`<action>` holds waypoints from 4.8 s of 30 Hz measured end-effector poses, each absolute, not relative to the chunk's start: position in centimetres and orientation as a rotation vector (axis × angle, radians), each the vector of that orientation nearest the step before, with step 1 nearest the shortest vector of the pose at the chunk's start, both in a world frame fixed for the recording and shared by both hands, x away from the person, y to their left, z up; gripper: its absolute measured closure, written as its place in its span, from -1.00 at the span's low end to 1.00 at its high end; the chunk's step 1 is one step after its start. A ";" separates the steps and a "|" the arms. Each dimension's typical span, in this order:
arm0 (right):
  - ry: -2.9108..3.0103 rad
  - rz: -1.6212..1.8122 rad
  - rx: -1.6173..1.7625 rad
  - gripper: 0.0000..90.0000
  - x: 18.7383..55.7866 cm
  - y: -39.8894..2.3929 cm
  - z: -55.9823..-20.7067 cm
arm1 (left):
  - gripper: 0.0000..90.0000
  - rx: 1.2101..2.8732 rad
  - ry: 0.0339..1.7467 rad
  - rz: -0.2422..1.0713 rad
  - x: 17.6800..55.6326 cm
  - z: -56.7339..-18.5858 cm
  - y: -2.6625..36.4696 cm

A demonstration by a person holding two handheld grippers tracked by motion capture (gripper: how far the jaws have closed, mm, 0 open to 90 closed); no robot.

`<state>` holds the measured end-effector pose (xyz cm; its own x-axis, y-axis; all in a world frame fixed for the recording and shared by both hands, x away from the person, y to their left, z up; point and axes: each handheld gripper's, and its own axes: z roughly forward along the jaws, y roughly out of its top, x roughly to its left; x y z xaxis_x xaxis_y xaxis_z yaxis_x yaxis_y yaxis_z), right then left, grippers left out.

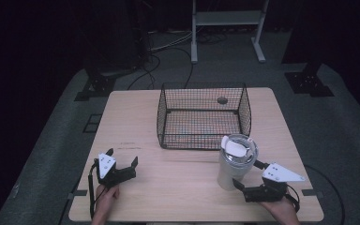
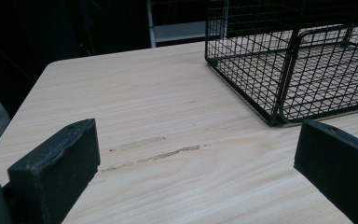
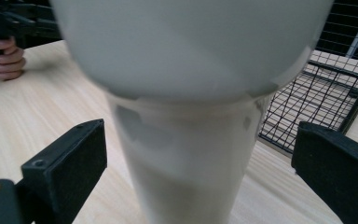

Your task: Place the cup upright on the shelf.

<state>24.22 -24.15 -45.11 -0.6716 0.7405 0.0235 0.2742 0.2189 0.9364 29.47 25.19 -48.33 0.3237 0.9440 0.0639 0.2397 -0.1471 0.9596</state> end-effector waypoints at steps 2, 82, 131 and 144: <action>2.062 1.452 0.930 -0.94 24.5 -23.7 -45.3 | -1.00 1.615 1.094 0.904 29.5 -48.3 25.2; 1.969 1.660 0.676 -0.82 30.0 -18.1 -36.1 | -1.00 1.606 1.097 0.900 29.5 -48.3 25.3; 2.027 1.542 0.784 -0.82 45.3 -11.7 -33.0 | -1.00 1.602 1.090 0.892 29.5 -48.3 25.5; 2.049 1.550 0.806 -0.82 48.2 -10.2 -34.1 | -1.00 1.597 1.088 0.889 29.4 -48.3 25.5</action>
